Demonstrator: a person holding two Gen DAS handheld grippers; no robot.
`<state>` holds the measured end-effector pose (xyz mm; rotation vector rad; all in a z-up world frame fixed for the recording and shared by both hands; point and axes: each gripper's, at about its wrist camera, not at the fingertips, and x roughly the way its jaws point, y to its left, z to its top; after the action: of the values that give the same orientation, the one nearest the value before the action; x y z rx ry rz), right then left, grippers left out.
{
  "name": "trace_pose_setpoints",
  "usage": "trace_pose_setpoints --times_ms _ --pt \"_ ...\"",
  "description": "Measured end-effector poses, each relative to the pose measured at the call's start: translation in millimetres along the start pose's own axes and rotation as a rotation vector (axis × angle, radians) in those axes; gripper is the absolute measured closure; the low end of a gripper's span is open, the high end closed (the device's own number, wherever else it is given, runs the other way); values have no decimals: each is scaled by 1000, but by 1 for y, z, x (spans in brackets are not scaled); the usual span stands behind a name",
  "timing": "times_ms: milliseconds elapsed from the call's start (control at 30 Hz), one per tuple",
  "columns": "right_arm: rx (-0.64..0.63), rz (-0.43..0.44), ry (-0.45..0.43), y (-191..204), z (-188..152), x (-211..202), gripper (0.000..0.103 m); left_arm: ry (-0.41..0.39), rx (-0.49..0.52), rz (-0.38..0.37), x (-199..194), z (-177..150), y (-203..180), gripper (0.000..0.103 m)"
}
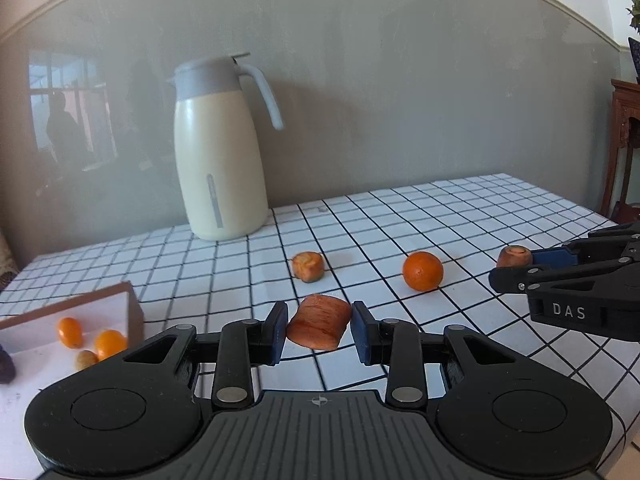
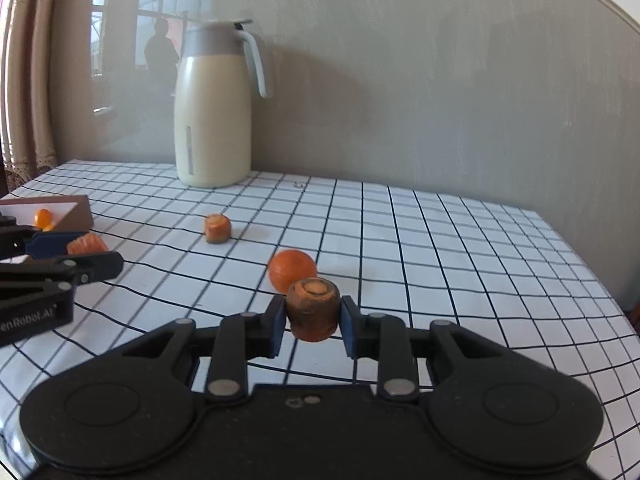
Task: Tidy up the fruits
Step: 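Close the left gripper on a carrot chunk while the right gripper closes on a carrot slice, then carry both carrot pieces over the tray with the left and right grippers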
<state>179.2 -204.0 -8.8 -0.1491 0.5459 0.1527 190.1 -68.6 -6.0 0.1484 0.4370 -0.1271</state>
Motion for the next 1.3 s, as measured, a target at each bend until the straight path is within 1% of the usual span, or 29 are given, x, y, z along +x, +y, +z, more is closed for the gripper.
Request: trace_pose_setpoints --times_ms 233,467,900,1100,1300 --pt "-18 32 -48 20 5 -22 83 -37 -40 46 -33 -1 31 69" --pt "-61 116 -88 54 11 -39 83 -81 -74 102 -72 -7 60 69" --pt "-179 346 -183 147 31 -50 83 -100 -161 284 -127 -39 138 69" --pt "-225 416 -202 184 36 -49 83 -100 -201 354 -145 -54 171 69" --pt "-252 456 -203 210 36 -48 83 -103 -239 414 -156 -65 201 69"
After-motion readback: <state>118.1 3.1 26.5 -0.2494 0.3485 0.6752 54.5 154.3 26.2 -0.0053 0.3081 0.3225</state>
